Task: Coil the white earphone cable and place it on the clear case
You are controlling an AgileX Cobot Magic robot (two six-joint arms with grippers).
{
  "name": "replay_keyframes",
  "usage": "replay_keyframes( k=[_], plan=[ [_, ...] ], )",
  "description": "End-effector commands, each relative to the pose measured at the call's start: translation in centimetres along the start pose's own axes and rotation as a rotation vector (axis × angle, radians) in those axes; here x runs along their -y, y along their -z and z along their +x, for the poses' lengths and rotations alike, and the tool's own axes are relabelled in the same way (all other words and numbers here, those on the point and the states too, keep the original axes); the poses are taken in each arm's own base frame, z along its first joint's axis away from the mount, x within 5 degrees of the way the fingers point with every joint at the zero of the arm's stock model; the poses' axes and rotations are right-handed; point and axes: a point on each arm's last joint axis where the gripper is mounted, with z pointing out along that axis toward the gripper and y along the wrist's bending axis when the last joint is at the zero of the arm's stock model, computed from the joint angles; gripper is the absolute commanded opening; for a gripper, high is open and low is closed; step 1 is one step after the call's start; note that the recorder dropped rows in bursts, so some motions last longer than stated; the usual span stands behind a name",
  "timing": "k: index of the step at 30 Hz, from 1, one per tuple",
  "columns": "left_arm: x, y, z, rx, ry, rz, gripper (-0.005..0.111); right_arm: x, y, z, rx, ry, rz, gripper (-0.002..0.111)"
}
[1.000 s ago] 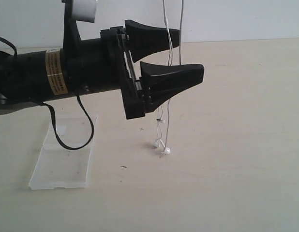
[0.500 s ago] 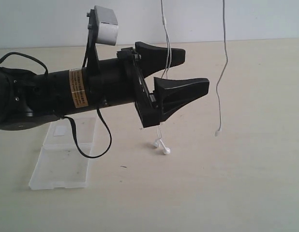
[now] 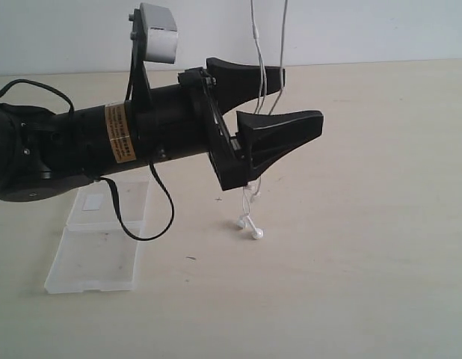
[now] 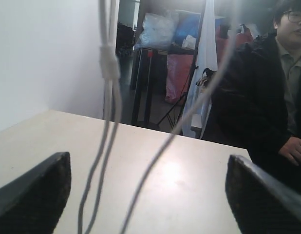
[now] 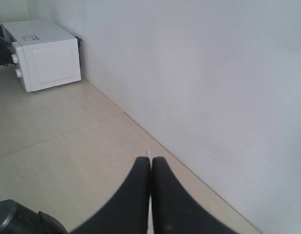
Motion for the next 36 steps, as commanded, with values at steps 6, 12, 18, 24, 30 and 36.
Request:
replay_keyframes(
  k=[6, 12, 18, 24, 30, 36],
  plan=[
    [0.7, -0.2, 0.2, -0.021, -0.023, 0.064, 0.008, -0.1, 0.4, -0.2, 0.013, 0.012, 0.005, 0.0],
    [0.7, -0.2, 0.3, -0.029, -0.004, 0.073, 0.0, 0.1, 0.4, -0.1, 0.004, 0.022, 0.03, 0.0],
    [0.6, 0.1, -0.2, -0.032, 0.117, 0.068, 0.0, 2.0, 0.6, 0.4, -0.055, 0.024, 0.231, 0.0],
    [0.5, 1.1, -1.6, -0.052, 0.156, 0.079, 0.0, 4.4, 1.6, 0.9, -0.107, 0.002, 0.521, 0.0],
    [0.3, 2.8, -4.4, -0.023, 0.205, 0.061, 0.0, 5.1, 2.1, 0.9, -0.119, 0.01, 0.608, 0.0],
    [0.6, 4.9, -7.8, 0.025, 0.239, 0.04, 0.0, 6.3, 1.7, 1.2, -0.156, 0.026, 0.713, 0.0]
  ],
)
